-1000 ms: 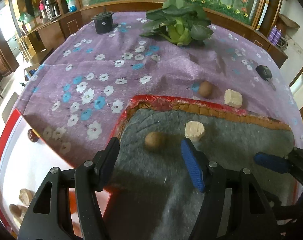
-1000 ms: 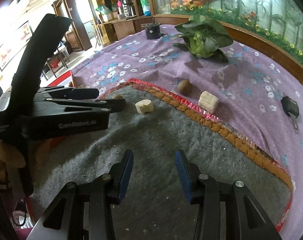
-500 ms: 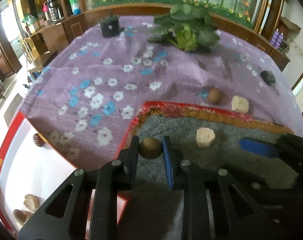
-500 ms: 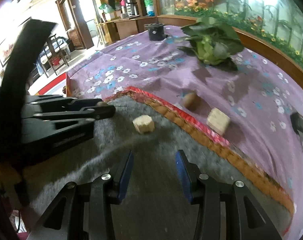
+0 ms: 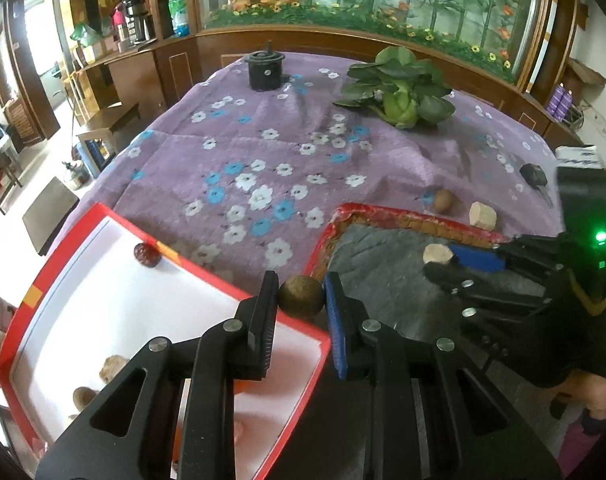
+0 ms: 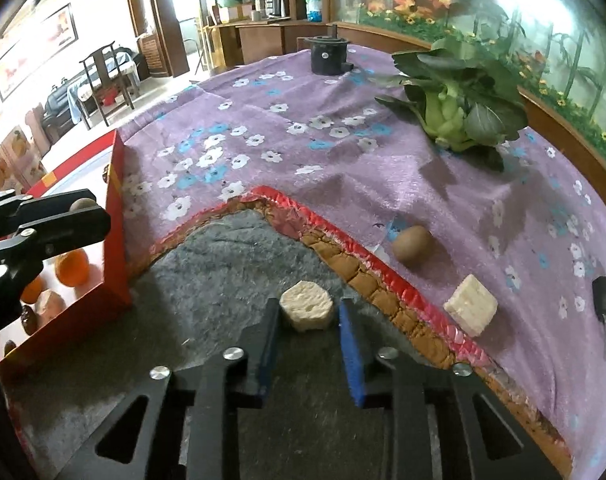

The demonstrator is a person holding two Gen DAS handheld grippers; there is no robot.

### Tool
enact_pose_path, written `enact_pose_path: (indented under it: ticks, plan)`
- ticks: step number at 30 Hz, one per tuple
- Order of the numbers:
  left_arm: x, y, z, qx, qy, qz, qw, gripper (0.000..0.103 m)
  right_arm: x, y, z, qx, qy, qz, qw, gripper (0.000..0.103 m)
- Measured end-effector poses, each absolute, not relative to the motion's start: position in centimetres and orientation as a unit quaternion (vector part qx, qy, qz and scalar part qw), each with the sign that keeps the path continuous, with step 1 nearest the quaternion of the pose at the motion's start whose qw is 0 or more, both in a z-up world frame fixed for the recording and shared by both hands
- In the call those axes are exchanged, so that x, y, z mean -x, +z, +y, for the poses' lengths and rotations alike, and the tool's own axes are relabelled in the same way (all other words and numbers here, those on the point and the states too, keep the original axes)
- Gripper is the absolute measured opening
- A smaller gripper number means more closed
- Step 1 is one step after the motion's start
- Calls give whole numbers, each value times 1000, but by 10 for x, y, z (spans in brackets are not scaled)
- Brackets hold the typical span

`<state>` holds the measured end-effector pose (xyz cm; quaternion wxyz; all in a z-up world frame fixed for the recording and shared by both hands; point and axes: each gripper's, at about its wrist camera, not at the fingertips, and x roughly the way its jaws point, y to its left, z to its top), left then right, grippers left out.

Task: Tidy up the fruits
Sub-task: 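Grasp a brown longan with the left gripper while the right grasps a beige hexagonal cake, then carry longan and hexagonal cake into the tray and open both grippers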

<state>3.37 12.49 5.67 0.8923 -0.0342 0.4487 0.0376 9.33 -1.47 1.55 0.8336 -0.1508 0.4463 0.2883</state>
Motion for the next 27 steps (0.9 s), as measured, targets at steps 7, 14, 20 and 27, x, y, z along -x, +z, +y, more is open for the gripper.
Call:
enact_pose_path:
  ticks: [7, 14, 20, 27]
  plan:
    - [-16, 55, 133, 35, 51, 446, 893, 23, -70, 27, -22, 130, 278, 435, 847, 26]
    - [1, 54, 137, 29, 63, 438, 896, 23, -40, 43, -19, 118, 293, 419, 851, 26]
    - [16, 56, 143, 32, 62, 436, 897, 23, -18, 51, -11, 110, 313, 413, 848, 26]
    - [35, 59, 157, 37, 72, 431, 899, 23, 5, 59, 6, 118, 335, 406, 842, 26]
